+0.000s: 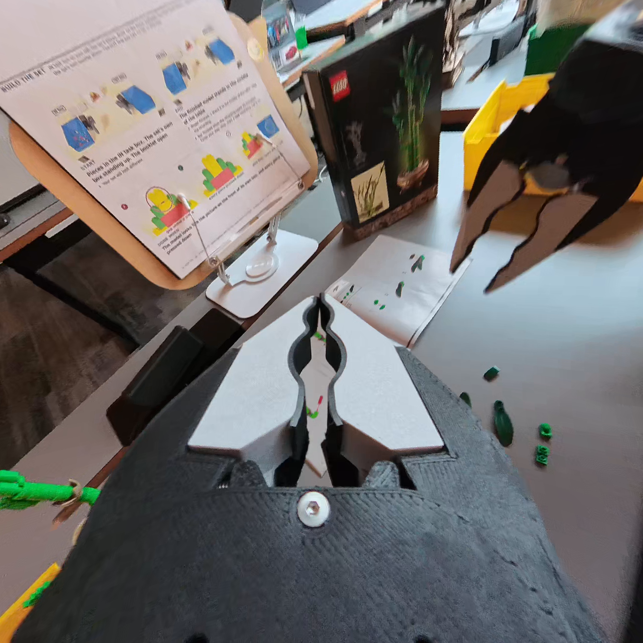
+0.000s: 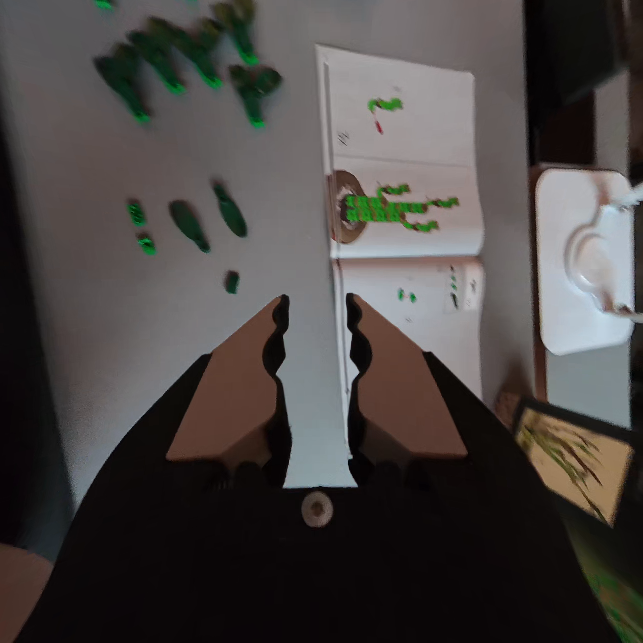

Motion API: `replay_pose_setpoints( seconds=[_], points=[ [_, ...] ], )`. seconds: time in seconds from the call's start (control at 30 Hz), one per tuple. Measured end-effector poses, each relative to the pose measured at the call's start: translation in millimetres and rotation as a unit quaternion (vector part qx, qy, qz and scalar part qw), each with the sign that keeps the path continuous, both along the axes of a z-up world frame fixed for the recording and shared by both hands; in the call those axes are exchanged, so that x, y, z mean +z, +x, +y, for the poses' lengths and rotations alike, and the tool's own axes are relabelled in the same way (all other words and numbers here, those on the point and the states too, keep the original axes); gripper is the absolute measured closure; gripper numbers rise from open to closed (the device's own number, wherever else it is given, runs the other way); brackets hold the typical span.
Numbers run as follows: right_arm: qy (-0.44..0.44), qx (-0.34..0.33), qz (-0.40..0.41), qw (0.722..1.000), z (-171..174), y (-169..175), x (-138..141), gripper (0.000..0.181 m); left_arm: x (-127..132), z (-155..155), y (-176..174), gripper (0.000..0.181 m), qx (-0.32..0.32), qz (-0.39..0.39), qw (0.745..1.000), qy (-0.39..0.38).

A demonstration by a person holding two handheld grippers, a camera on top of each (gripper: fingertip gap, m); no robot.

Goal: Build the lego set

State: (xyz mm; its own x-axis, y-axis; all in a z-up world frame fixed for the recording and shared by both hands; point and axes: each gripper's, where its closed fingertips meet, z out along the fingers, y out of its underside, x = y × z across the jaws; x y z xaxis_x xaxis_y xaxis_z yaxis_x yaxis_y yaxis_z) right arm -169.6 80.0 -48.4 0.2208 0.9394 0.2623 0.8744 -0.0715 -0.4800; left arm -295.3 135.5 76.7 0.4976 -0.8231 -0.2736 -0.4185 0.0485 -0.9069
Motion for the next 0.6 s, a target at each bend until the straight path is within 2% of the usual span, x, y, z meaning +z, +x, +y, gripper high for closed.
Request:
replay_pose_setpoints(
  seconds=[0.03, 0.13, 0.17, 0.2, 0.27, 0.43, 0.6],
  points=[
    [-0.024, 0.03, 0.014, 0.999, -9.9, -13.5, -4.9, 0.149, 4.1, -2.4, -1.4, 0.181, -0.004, -0.009, 1.0, -0.001],
    [-0.108, 0.119, 0.057, 0.985, -44.3, -52.7, -19.5, 0.148, 10.5, -4.7, -7.5, 0.181, -0.005, -0.016, 1.0, 0.004],
    [-0.143, 0.146, 0.065, 0.977, -57.3, -62.8, -24.1, 0.141, 11.2, -5.7, -8.5, 0.181, -0.007, -0.017, 1.0, 0.003],
    [-0.172, 0.162, 0.076, 0.969, -67.5, -72.7, -27.2, 0.136, 11.6, -6.9, -8.8, 0.181, -0.01, -0.019, 1.0, 0.001],
    [-0.202, 0.18, 0.08, 0.959, -79.5, -84.9, -34.1, 0.137, 12.5, -7.7, -9.8, 0.181, -0.014, -0.024, 1.0, -0.001],
    [-0.162, 0.196, 0.046, 0.966, -83.3, -96.4, -58.6, 0.152, 15.5, -8.2, -16.9, 0.181, -0.016, -0.029, 0.999, -0.004],
    [-0.153, 0.186, 0.093, 0.966, -100.7, -101.9, -71.7, 0.158, 29.7, -14.4, -25.0, 0.181, -0.025, -0.056, 0.998, 0.002]
  ],
)
